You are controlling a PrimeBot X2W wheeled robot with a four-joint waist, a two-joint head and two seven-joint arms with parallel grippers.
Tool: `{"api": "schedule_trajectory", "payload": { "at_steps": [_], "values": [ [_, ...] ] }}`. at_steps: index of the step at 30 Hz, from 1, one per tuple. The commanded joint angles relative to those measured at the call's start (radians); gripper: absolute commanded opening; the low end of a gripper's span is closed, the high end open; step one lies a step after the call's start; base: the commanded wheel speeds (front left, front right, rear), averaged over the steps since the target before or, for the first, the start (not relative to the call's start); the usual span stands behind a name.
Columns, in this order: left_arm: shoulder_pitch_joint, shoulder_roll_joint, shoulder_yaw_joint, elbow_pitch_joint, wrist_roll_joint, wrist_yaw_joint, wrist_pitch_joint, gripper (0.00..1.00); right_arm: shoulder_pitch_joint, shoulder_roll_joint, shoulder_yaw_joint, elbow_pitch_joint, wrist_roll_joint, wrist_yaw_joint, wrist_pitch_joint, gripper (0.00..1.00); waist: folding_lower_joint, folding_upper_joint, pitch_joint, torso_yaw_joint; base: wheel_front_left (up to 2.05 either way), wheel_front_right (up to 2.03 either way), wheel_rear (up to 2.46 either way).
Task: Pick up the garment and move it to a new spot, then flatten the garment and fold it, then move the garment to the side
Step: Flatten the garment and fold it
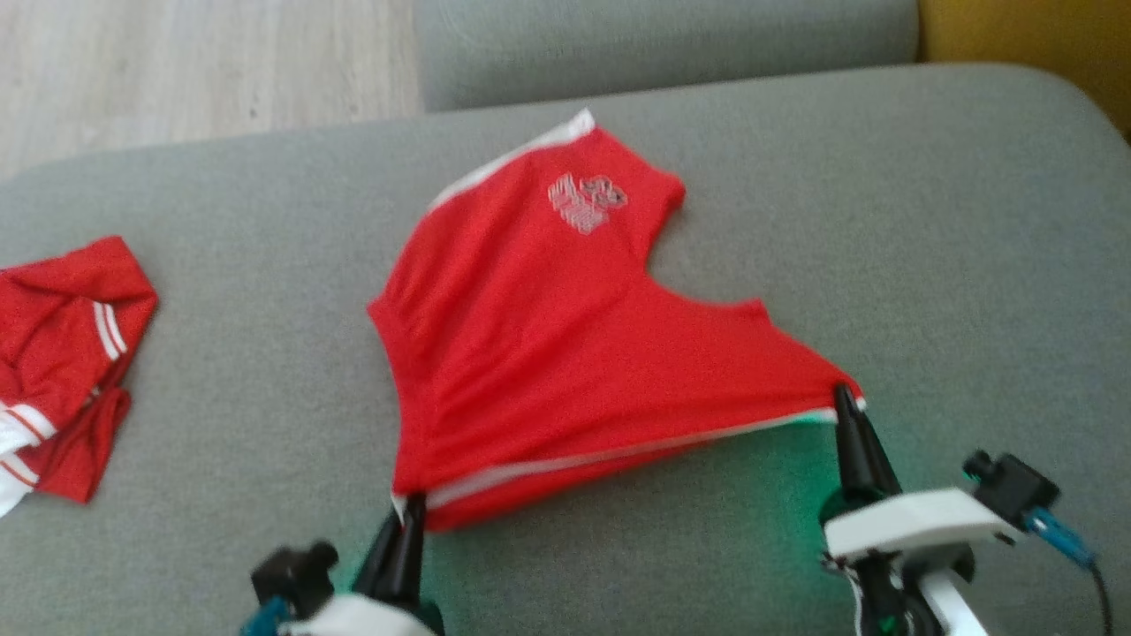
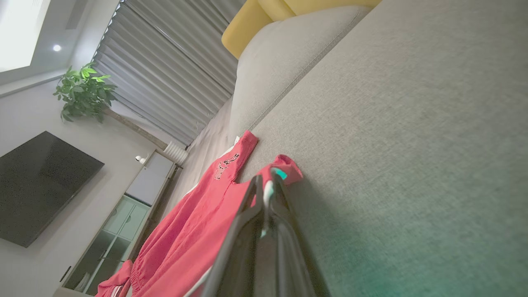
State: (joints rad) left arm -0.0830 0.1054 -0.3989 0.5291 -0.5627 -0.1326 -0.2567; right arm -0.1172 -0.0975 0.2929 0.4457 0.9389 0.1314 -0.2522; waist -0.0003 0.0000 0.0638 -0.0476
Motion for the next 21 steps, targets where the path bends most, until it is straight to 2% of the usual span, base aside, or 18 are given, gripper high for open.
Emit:
{"api": "schedule_trajectory", "payload": {
  "at_steps": [1, 5, 10, 16, 21],
  "values": [
    [-0.012, 0.003, 0.027, -0.033, -0.002, 0.002, -0.005, 0.00, -0.024, -0.017, 0.019, -0.042, 0.007, -0.001, -0.009, 0.00, 0.0003, 0.0000, -0.022, 0.008, 0.00, 0.00, 0.00],
    [0.014, 0.001, 0.009, -0.091, -0.002, 0.002, -0.005, 0.00, -0.020, -0.037, 0.001, -0.096, 0.044, -0.001, -0.009, 0.00, 0.0003, 0.0000, -0.019, 0.036, 0.00, 0.00, 0.00],
    [-0.085, 0.009, -0.026, -0.149, -0.001, 0.002, -0.005, 0.00, -0.161, -0.040, 0.006, -0.093, 0.038, -0.001, 0.004, 0.00, 0.0003, 0.0000, 0.041, 0.088, 0.00, 0.00, 0.00],
    [-0.274, -0.008, -0.058, -0.152, -0.020, 0.002, -0.005, 0.00, -0.437, -0.025, 0.014, 0.056, -0.034, -0.001, 0.027, 0.00, 0.0003, 0.0000, 0.145, 0.168, 0.00, 0.00, 0.00],
    [-0.404, -0.031, -0.056, -0.095, -0.034, 0.002, -0.005, 0.00, -0.663, -0.009, 0.010, 0.253, -0.096, -0.001, 0.033, 0.00, 0.0003, 0.0000, 0.224, 0.223, 0.00, 0.00, 0.00]
  ]
}}
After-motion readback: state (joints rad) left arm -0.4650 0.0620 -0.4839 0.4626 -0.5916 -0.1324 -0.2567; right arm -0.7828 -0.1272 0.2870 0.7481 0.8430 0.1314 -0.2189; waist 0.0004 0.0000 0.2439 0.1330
